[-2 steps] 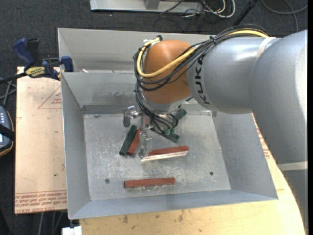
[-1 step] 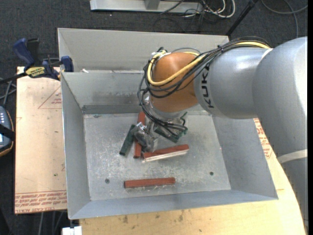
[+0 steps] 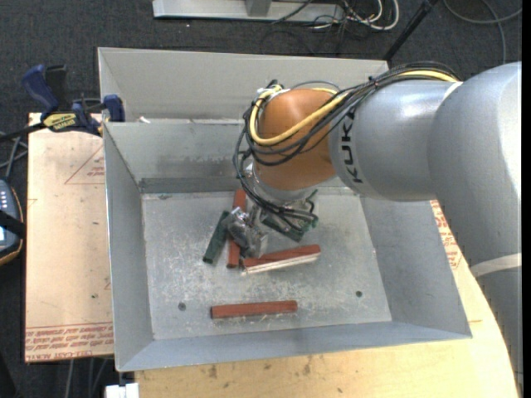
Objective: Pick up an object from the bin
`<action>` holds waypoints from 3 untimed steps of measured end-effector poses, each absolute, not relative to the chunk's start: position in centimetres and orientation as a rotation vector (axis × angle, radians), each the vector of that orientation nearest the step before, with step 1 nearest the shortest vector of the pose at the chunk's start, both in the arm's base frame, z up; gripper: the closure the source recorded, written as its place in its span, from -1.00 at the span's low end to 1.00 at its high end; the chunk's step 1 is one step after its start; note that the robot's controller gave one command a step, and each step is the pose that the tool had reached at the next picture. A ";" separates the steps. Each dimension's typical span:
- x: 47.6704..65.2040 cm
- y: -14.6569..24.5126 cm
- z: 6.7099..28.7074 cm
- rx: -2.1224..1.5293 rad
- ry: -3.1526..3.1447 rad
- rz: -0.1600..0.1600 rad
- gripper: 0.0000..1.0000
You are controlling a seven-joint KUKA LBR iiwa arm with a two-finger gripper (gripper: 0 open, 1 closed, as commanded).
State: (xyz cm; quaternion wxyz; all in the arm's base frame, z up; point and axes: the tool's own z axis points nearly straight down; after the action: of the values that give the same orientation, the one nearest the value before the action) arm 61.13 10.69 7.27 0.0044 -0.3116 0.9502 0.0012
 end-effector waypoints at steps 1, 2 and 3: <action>61.0 10.5 11.7 -0.975 2.990 0.005 1.00; 63.9 13.1 20.3 -0.935 2.994 0.002 -1.00; 63.9 13.0 20.2 -0.933 2.996 0.002 -1.00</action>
Offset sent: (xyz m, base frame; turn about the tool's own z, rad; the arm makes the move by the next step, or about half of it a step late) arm 0.0272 0.0227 0.1292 0.0275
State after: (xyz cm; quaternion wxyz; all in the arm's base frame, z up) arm 63.93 13.03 20.22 0.0020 -0.2973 0.9548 0.0008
